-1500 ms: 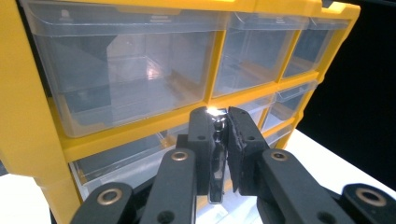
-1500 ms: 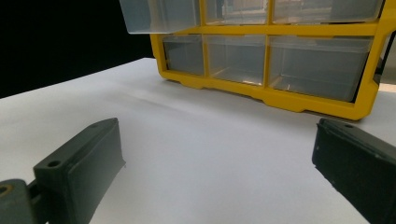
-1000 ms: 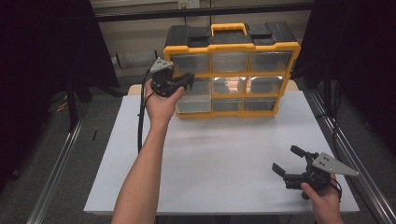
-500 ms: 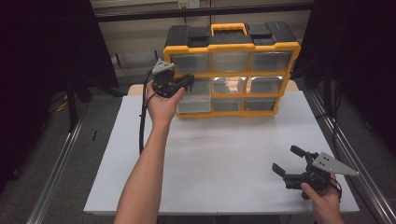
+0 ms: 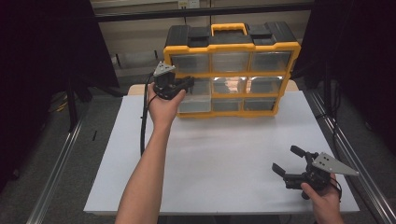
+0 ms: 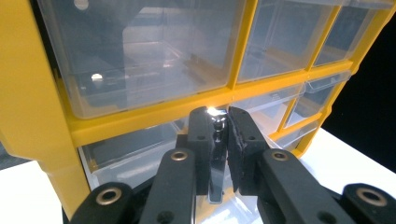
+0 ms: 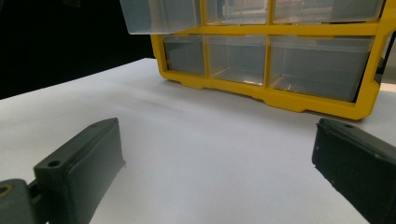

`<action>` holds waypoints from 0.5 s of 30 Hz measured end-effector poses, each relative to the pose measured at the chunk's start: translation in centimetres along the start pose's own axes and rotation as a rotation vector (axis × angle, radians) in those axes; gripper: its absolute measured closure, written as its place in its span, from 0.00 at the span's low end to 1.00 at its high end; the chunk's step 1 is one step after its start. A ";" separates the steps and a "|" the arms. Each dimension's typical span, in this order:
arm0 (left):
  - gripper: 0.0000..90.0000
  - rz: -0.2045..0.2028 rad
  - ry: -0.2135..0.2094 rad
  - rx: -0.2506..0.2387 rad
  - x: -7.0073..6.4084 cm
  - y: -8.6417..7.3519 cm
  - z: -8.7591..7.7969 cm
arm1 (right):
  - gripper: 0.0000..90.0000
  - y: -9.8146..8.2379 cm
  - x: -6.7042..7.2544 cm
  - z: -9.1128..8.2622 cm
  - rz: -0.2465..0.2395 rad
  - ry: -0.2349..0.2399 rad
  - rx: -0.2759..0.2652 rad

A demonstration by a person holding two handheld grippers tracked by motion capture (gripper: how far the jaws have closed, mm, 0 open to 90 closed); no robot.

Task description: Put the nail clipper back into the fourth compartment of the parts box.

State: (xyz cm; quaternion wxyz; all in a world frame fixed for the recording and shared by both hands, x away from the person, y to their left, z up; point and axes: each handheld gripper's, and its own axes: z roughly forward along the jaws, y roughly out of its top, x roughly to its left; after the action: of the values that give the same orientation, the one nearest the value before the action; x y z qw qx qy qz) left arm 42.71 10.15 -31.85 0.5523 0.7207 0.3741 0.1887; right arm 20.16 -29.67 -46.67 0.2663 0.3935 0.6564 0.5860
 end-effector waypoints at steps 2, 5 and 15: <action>0.90 -0.015 0.004 -0.002 0.0 -0.1 0.0 | 0.01 0.0 0.0 0.0 -0.001 0.001 -0.002; 0.90 -0.013 0.004 0.001 0.0 -0.3 0.0 | 0.01 0.0 -0.1 -0.1 -0.001 0.000 -0.001; 0.89 -0.006 -0.004 0.006 0.0 -0.6 0.1 | 0.01 0.0 0.0 0.0 0.000 -0.001 -0.001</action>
State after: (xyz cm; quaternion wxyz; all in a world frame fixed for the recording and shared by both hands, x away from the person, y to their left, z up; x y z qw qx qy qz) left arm 42.53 10.14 -32.46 0.5513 0.7217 0.3757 0.1848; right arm 20.17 -29.69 -46.67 0.2668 0.3937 0.6559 0.5862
